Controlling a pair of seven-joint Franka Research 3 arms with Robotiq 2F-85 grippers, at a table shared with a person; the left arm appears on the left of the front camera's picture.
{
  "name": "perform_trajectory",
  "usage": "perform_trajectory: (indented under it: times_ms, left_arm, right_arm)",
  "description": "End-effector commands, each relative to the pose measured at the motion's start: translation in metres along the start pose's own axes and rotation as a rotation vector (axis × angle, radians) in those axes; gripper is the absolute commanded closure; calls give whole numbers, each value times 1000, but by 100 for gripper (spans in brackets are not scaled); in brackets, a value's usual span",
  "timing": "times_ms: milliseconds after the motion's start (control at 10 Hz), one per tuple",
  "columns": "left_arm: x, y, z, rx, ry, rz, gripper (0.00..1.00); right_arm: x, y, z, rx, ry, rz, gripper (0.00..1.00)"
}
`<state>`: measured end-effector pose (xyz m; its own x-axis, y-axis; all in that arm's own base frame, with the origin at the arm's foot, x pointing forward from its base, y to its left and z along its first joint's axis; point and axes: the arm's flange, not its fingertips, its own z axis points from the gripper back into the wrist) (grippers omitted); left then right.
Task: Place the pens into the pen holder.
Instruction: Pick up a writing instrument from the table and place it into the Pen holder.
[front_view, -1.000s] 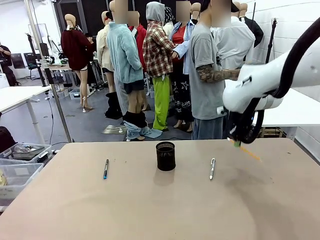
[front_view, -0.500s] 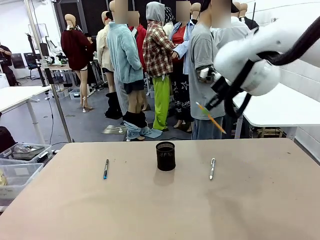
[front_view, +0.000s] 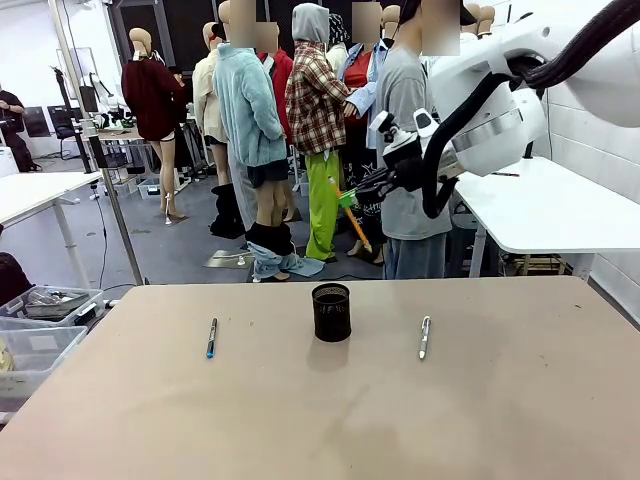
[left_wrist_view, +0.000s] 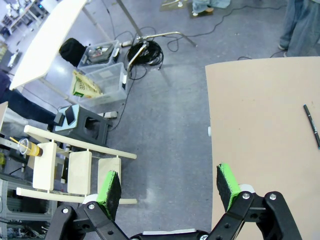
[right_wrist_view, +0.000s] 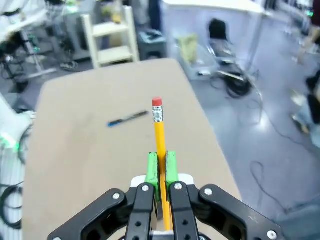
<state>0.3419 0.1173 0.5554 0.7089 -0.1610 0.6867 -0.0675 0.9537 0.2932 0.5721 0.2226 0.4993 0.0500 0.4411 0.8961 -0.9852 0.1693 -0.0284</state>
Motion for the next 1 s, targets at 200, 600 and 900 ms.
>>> perform_trajectory:
  times_ms: [200, 600, 900]
  left_arm:
    - [0, 0, 0, 11, 2, -7, 0]
    - [0, 0, 0, 11, 2, -7, 0]
    - [0, 0, 0, 11, 2, -7, 0]
  right_arm:
    - [-11, -31, -43, 192, -29, -16, 100]
    - [-20, -28, -78, 299, -35, -56, 100]
    - [-39, -24, -98, 322, 3, -44, 100]
